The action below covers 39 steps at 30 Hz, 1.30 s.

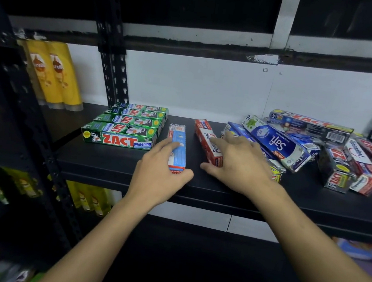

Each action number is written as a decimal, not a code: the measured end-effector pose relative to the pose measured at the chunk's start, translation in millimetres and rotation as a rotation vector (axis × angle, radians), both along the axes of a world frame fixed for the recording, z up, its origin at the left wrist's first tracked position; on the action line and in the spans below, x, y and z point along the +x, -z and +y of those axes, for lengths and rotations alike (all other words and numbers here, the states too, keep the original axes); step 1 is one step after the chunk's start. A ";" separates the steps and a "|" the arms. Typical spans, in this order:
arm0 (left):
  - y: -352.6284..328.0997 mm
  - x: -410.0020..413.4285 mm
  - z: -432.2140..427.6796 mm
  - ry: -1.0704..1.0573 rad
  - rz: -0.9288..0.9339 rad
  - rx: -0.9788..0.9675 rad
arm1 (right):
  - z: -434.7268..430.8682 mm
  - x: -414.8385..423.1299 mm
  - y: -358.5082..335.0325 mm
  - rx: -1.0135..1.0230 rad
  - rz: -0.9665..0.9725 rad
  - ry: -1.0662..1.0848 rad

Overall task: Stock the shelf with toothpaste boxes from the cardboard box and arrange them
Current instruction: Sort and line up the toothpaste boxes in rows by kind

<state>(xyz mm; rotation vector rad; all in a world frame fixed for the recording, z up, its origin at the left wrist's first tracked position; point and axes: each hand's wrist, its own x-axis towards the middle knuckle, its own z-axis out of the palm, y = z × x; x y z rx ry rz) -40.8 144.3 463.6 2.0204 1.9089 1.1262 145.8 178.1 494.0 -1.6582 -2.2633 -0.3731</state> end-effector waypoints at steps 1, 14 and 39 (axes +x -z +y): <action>-1.1 0.2 -0.9 0.004 -0.005 -0.010 | 2.6 -2.5 1.6 -0.009 -0.062 0.020; -2.1 3.7 12.3 0.154 -0.144 -0.027 | -13.4 43.4 -35.2 0.171 0.692 -0.041; 5.9 19.0 61.2 0.062 -0.206 0.132 | -3.9 150.1 -25.6 0.134 0.475 0.088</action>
